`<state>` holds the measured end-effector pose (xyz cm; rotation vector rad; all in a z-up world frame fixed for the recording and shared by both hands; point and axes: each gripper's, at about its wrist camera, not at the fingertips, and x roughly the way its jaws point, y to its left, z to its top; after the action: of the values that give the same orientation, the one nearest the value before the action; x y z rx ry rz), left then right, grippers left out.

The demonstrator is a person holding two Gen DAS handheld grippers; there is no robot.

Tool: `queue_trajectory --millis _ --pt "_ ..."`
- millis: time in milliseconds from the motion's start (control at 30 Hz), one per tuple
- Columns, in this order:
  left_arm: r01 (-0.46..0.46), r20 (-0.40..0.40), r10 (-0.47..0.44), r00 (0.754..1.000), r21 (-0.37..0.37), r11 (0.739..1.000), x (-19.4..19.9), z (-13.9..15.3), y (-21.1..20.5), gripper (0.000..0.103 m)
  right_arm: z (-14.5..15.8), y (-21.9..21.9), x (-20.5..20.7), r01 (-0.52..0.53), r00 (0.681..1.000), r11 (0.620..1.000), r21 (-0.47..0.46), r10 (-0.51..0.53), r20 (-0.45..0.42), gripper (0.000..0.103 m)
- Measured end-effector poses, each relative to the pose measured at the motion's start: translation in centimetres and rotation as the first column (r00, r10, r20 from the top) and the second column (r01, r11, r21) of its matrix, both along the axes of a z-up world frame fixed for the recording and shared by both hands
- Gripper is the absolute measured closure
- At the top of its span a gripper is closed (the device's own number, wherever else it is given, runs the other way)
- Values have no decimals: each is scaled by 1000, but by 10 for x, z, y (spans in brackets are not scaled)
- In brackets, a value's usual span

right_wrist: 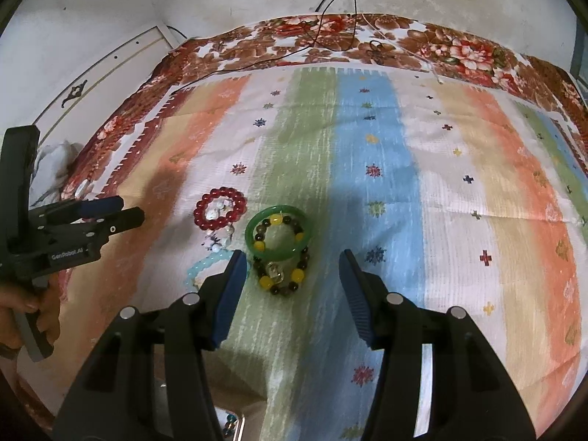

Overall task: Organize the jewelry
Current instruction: 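Move left tool to the red bead bracelet while right tool approaches the green jade bangle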

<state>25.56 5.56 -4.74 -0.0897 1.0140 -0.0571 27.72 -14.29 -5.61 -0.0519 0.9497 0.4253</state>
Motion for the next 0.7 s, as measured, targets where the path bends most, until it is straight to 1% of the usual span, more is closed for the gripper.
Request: queue_trajectory --millis 133,233,367,500,700 --pt "-5 -22 5 1000 3 1000 9 -6 1 45 -7 5 9 -4 1000 1000 -12 4 -15 50" --pt "3 -24 -3 1000 0 1000 13 -7 -1 45 -12 8 16 -7 1000 1000 -17 6 -29 50" --pt "12 -33 -12 999 6 1000 21 -12 -3 45 -20 10 25 -3 998 1000 -12 2 -57 50" --pt "5 -57 -5 998 3 1000 29 -20 -2 45 -27 11 34 7 997 1000 -11 -7 -77 50" --pt "2 -79 -1 997 19 1000 41 -30 1 45 -39 14 48 14 993 1000 -9 -15 -116 50"
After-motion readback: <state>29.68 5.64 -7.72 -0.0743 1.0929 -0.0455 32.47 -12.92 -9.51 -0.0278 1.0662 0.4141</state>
